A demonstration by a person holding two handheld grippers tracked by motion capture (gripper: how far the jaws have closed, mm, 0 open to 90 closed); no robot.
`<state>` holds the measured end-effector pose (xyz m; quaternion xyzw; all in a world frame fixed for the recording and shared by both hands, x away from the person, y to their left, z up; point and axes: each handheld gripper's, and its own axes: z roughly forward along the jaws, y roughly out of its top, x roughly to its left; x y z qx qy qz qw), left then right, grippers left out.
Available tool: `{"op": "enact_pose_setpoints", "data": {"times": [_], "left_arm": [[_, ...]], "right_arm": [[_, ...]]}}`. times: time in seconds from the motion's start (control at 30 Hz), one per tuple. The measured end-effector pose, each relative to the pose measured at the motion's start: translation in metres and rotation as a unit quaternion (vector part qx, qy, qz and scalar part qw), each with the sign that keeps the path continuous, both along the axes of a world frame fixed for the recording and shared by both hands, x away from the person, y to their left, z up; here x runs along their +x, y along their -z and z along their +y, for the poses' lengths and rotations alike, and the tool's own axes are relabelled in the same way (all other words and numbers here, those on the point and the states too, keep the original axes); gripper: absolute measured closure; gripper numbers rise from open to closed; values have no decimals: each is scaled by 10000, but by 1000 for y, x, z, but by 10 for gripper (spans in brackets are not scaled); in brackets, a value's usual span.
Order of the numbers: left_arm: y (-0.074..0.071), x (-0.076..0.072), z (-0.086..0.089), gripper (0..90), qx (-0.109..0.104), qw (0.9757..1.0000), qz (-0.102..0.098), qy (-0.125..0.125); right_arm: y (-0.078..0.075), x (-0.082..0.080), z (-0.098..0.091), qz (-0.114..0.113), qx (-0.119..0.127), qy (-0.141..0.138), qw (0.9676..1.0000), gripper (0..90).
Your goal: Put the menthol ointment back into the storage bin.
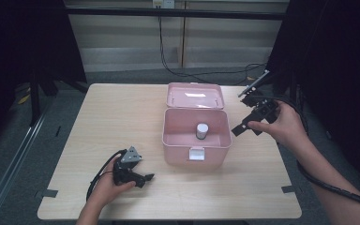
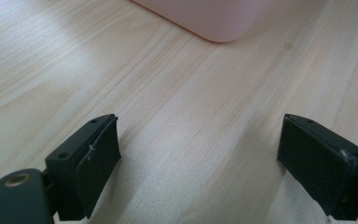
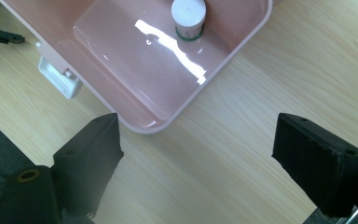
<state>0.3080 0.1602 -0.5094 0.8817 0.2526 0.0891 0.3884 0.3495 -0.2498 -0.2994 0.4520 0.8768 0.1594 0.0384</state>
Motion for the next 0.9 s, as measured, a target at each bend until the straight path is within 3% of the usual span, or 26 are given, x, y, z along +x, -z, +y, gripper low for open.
{"op": "enact_pose_setpoints", "data": {"times": [0.27, 0.5, 0.6, 0.87, 0.9], "left_arm": [[0, 0, 0, 122, 5, 10000, -3, 0], [0, 0, 0, 122, 29, 10000, -12, 8], [0, 0, 0, 122, 26, 10000, -6, 7], [0, 0, 0, 122, 31, 10000, -14, 7], [0, 0, 0, 122, 39, 10000, -15, 12]], "right_arm": [[15, -15, -21, 18, -92, 23, 10000, 139], [35, -23, -41, 68, 24, 55, 10000, 139], [49, -27, -47, 94, 166, 80, 9998, 139], [81, -35, -49, 152, 249, -49, 9996, 140], [94, -37, -48, 217, 251, -99, 9994, 140]]}}
